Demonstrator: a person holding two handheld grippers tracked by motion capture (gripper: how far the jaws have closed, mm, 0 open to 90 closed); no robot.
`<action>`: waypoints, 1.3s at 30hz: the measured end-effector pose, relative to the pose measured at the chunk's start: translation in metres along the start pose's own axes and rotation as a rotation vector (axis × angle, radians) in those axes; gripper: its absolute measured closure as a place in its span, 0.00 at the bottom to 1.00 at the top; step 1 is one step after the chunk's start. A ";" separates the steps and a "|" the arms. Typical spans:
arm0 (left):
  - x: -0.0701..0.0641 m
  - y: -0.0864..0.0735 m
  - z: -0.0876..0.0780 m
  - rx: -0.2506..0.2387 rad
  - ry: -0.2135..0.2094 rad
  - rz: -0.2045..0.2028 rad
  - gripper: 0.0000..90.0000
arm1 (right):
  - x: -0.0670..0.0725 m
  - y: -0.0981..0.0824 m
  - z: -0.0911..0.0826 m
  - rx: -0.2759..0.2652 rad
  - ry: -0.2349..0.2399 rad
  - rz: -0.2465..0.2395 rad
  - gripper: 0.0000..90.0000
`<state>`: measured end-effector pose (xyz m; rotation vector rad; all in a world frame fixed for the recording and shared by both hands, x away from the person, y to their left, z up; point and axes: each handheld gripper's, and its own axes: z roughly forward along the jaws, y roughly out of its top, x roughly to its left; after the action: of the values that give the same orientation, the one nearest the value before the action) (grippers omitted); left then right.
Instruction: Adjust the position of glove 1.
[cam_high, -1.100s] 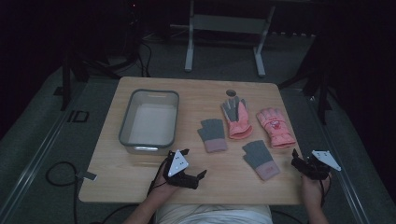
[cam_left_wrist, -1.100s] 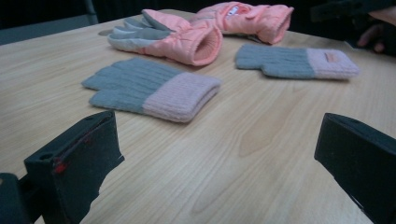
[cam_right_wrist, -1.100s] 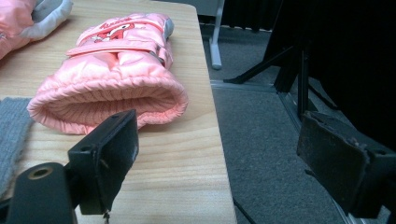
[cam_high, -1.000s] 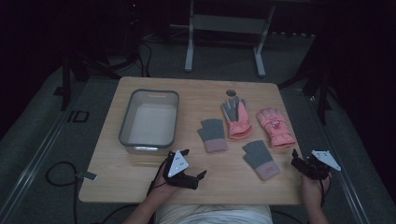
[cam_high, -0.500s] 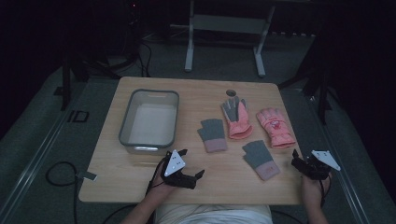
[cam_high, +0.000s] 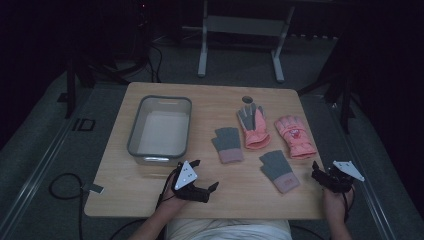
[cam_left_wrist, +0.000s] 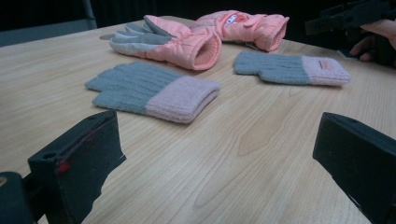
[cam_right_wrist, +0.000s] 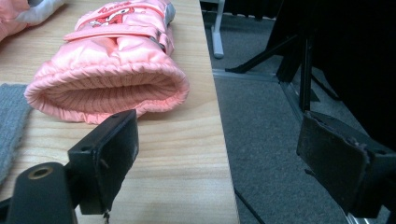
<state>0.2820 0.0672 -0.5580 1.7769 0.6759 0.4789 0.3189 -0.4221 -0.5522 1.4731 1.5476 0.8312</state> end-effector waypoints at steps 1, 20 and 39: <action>0.000 0.000 0.000 0.000 0.001 0.002 0.01 | 0.000 0.000 0.000 0.007 0.002 0.005 0.14; -0.001 0.000 -0.001 -0.008 0.007 0.003 0.01 | -0.003 0.013 -0.005 0.036 0.042 0.003 0.14; -0.002 0.000 0.000 -0.003 0.009 0.005 0.01 | 0.004 0.084 -0.042 -0.050 0.066 -0.030 0.20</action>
<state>0.2806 0.0665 -0.5581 1.7753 0.6764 0.4909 0.3187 -0.4067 -0.4595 1.3963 1.5819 0.9025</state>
